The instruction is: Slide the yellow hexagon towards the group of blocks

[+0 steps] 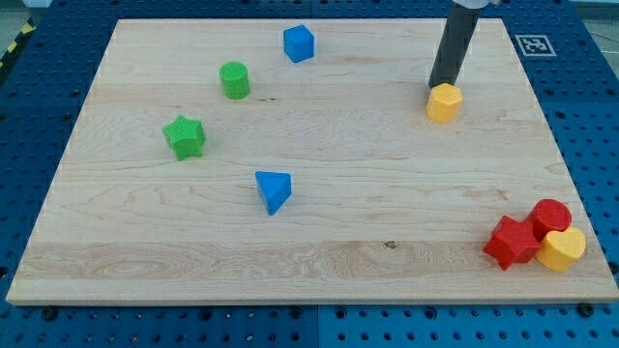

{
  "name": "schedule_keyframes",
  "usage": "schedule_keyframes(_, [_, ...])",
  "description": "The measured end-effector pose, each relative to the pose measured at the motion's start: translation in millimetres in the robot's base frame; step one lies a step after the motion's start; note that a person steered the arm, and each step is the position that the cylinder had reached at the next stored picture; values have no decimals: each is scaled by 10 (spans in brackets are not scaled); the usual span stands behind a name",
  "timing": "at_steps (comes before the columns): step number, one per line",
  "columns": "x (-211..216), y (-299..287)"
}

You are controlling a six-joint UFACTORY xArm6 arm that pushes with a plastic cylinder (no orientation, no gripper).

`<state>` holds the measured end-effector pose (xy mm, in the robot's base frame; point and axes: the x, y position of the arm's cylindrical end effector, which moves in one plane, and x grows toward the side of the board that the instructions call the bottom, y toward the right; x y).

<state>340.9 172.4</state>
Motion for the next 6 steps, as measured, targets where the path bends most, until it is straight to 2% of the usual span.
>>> schedule_keyframes(2, [-83, -271])
schedule_keyframes(6, [240, -27])
